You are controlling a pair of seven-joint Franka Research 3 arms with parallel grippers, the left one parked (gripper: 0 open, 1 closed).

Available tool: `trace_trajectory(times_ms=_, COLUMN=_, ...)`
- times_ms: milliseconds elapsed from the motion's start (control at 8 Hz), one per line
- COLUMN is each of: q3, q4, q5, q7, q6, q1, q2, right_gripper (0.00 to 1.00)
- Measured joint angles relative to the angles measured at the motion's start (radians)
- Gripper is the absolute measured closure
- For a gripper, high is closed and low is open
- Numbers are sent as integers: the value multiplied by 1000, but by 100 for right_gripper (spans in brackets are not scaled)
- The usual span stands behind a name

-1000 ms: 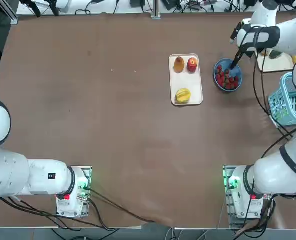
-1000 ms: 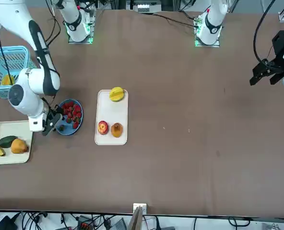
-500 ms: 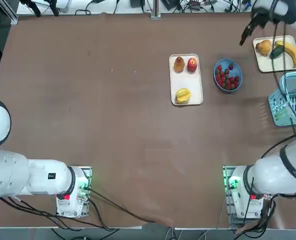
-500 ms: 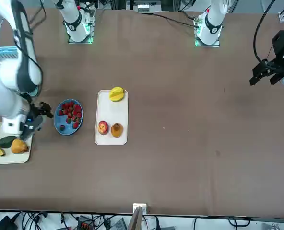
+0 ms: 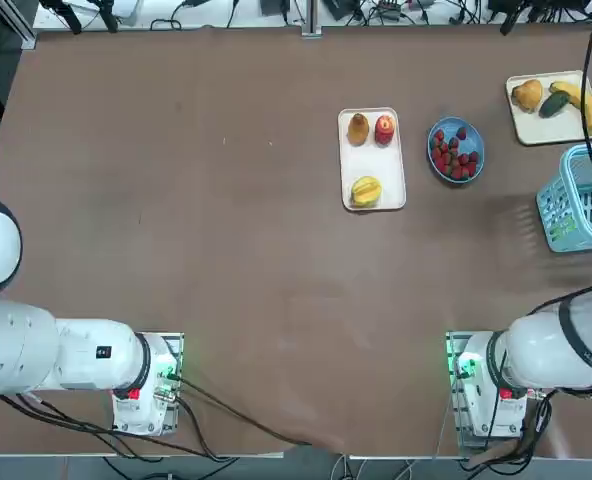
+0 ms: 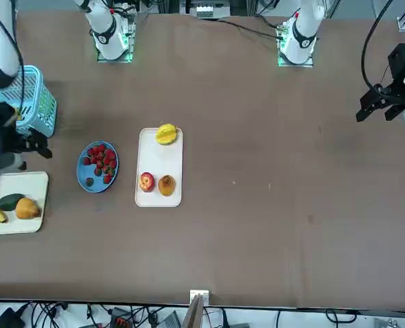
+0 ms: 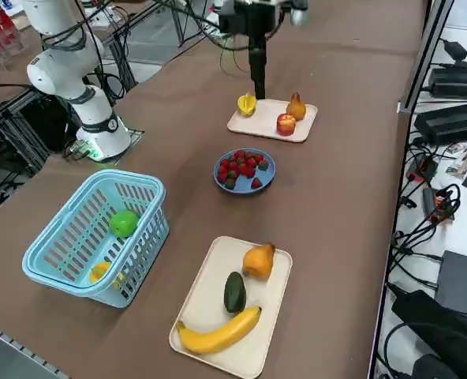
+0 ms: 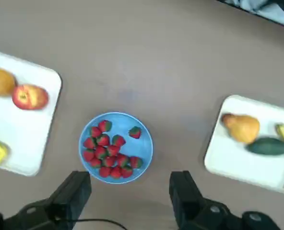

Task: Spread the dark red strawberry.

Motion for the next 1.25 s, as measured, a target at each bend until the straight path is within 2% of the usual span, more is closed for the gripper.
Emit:
trace_trajectory(times_ms=250, q3=3, q4=2, q5=3, q7=189, q6=-67, q1=5, q2=-83, right_gripper=0)
trace_trajectory(times_ms=500, q3=1, q4=-40, q5=3, q7=247, q6=-114, q1=8, q2=-167, right_gripper=0)
trace_trajectory(times_ms=625, q3=-13, q4=-83, q5=3, q7=250, q6=-127, q1=13, q2=-214, right_gripper=0)
trace_trajectory(times_ms=1000, q3=-96, q4=-171, q5=3, q7=250, q6=-158, q1=76, q2=-300, right_gripper=0)
trace_trajectory(times_ms=1250, q3=-106, q4=-173, q5=3, q7=251, q6=-158, q1=93, q2=-303, right_gripper=0)
